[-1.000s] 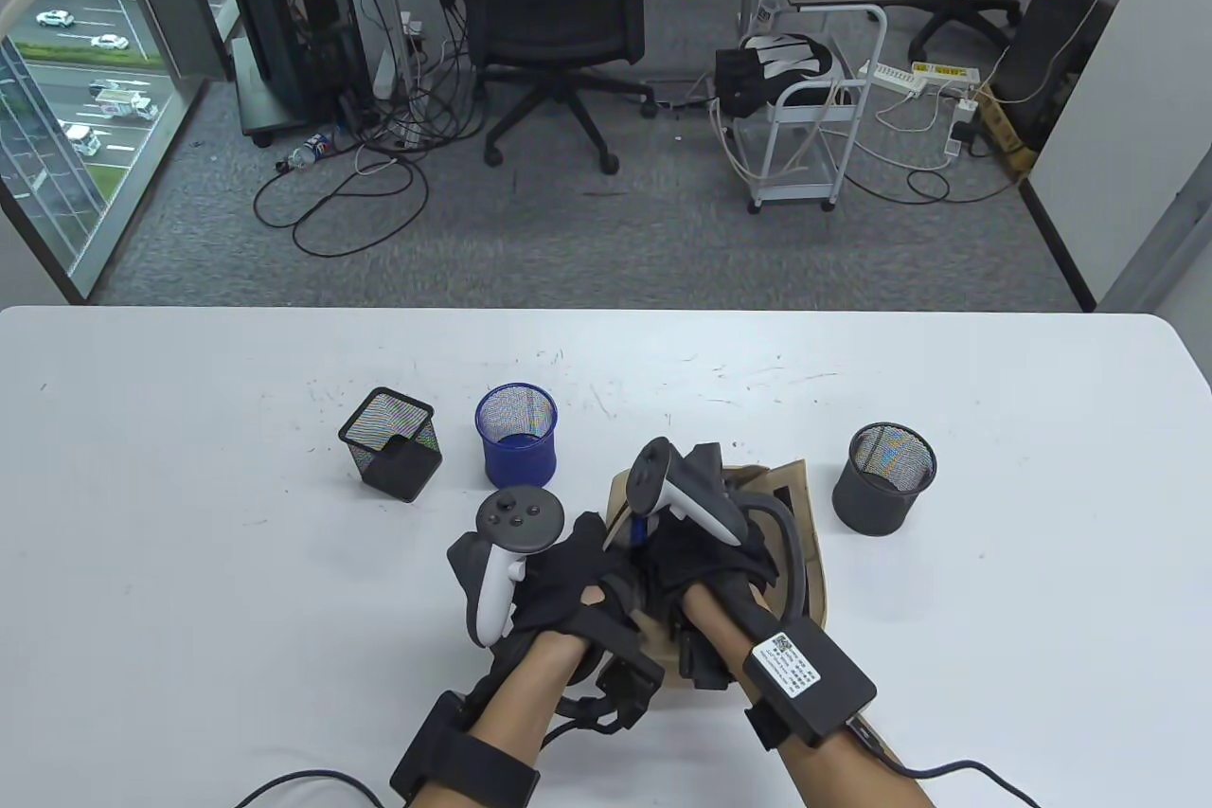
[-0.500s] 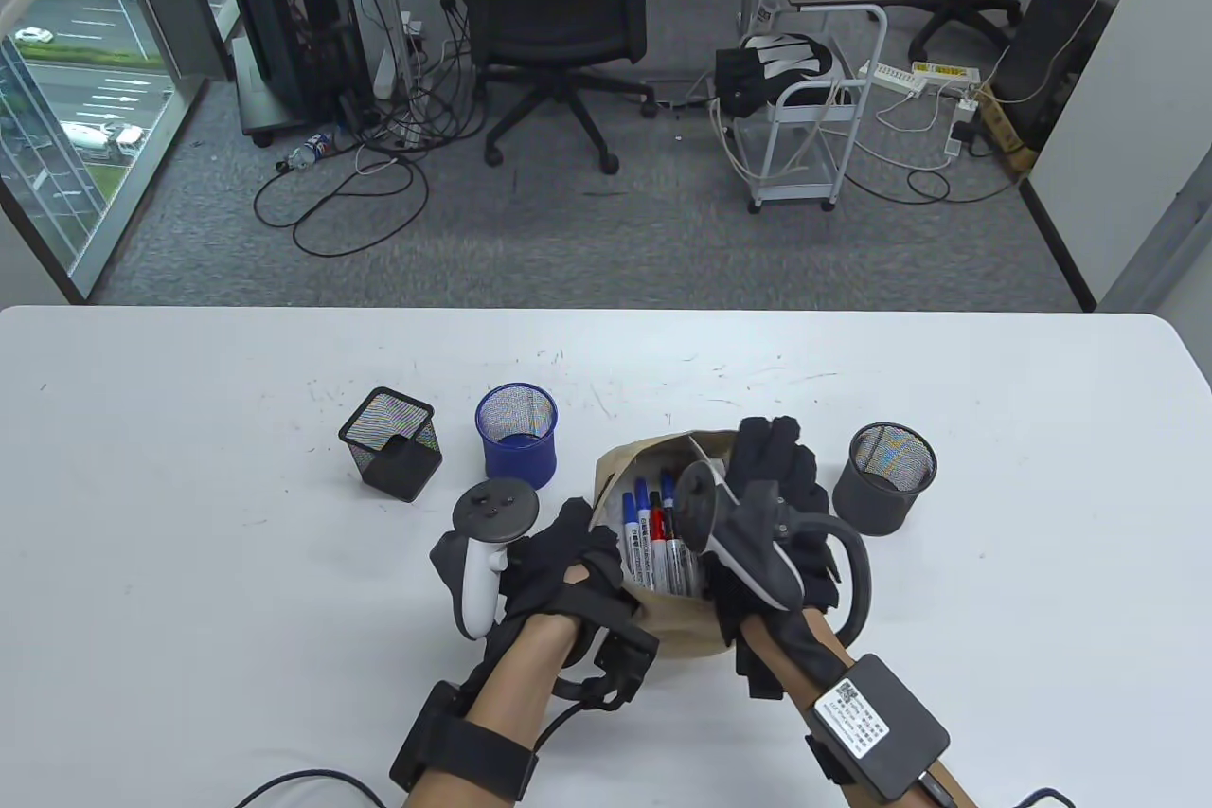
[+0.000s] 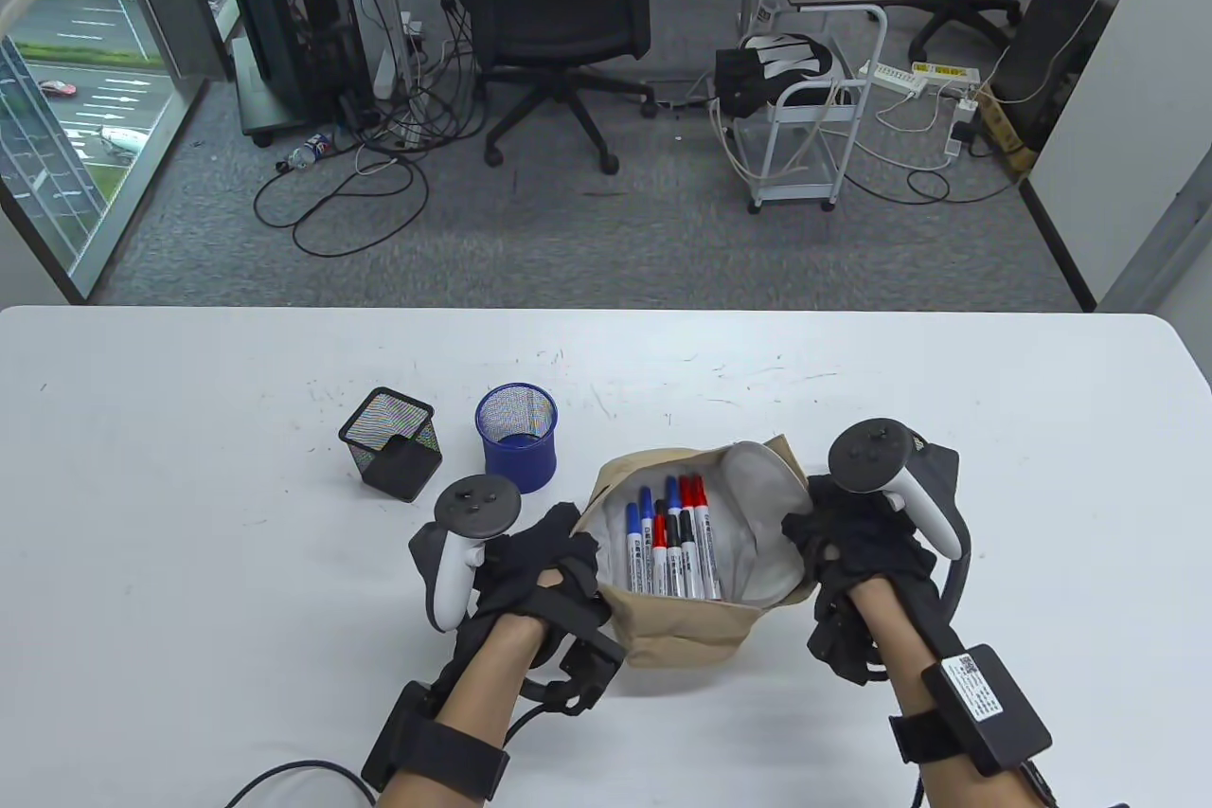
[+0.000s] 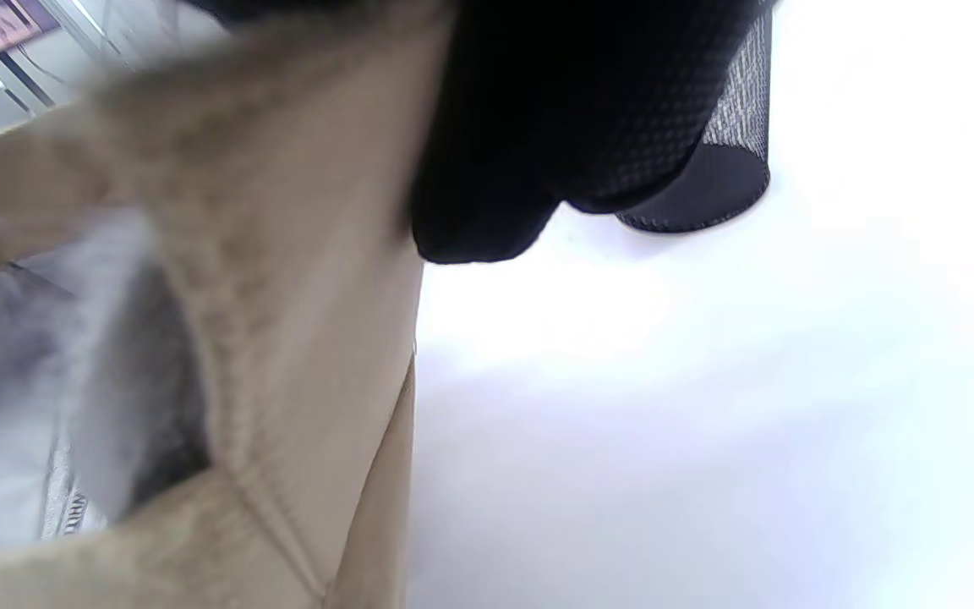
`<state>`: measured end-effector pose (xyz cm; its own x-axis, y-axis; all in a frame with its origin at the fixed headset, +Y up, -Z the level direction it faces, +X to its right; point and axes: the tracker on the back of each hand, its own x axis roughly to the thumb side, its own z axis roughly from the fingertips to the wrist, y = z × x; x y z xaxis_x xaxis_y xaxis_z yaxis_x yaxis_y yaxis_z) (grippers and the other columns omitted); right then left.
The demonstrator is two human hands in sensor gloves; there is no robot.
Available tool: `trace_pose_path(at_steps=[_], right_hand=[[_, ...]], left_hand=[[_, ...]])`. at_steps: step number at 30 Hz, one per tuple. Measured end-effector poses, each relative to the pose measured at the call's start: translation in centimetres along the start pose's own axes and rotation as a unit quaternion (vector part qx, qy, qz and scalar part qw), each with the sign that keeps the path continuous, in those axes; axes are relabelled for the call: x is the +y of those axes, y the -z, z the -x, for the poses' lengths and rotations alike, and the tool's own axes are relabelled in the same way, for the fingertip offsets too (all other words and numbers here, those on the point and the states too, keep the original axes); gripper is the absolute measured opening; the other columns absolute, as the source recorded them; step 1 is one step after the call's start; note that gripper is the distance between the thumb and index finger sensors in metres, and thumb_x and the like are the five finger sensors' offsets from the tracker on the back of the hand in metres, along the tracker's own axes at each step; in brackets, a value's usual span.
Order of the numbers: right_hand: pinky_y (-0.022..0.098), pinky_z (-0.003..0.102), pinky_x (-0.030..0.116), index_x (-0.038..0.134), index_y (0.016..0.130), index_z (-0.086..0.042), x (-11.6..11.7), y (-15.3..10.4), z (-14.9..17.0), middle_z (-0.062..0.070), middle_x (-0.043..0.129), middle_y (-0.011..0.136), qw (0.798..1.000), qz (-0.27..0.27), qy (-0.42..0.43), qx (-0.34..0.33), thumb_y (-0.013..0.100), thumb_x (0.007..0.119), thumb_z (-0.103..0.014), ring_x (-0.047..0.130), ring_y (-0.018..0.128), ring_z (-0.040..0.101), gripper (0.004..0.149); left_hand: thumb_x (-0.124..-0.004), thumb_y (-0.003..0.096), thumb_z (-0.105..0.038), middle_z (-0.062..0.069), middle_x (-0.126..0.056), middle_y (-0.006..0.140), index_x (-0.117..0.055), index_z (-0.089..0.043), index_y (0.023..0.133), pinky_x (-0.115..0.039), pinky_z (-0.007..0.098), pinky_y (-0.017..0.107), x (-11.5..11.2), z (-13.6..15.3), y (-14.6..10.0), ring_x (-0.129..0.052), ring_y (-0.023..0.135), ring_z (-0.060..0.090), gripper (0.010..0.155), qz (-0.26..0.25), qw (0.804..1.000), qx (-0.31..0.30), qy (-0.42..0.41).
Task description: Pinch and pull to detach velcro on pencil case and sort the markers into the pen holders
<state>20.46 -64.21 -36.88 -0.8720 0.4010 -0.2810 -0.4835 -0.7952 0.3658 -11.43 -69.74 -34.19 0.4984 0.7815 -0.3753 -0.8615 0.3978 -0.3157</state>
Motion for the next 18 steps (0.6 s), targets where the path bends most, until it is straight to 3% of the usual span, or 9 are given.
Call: trace_pose_path(at_steps=[10, 15, 18], right_hand=[[0.028, 0.036, 0.089, 0.076, 0.095, -0.005, 4.4, 3.9, 1.1, 0.015, 0.100, 0.076, 0.997, -0.072, -0.012, 0.016, 0.045, 0.092, -0.027, 0.108, 0.038, 0.024, 0.057], [0.034, 0.041, 0.087, 0.072, 0.098, -0.006, 3.9, 3.3, 0.5, 0.017, 0.096, 0.082, 0.998, -0.066, -0.012, 0.004, 0.044, 0.093, -0.032, 0.105, 0.048, 0.029, 0.063], [0.039, 0.045, 0.085, 0.070, 0.100, -0.006, 2.8, 1.7, -0.3, 0.019, 0.092, 0.089, 0.999, -0.040, -0.028, -0.004, 0.044, 0.093, -0.034, 0.103, 0.058, 0.032, 0.067]], left_hand=[[-0.068, 0.0556, -0.025, 0.034, -0.070, 0.106, -0.050, -0.002, 0.114, -0.100, 0.039, 0.038, -1.7, 4.0, 2.3, -0.093, 0.081, 0.049, 0.066, 0.024, 0.998, 0.049, 0.031], [-0.066, 0.0565, -0.029, 0.034, -0.068, 0.108, -0.046, -0.001, 0.115, -0.100, 0.038, 0.038, -2.1, 3.9, 2.3, -0.092, 0.083, 0.048, 0.068, 0.025, 0.999, 0.035, 0.029], [-0.067, 0.0572, -0.033, 0.034, -0.067, 0.108, -0.045, -0.002, 0.115, -0.099, 0.038, 0.039, -2.4, 3.8, 2.0, -0.091, 0.083, 0.049, 0.070, 0.021, 0.999, 0.018, 0.018]])
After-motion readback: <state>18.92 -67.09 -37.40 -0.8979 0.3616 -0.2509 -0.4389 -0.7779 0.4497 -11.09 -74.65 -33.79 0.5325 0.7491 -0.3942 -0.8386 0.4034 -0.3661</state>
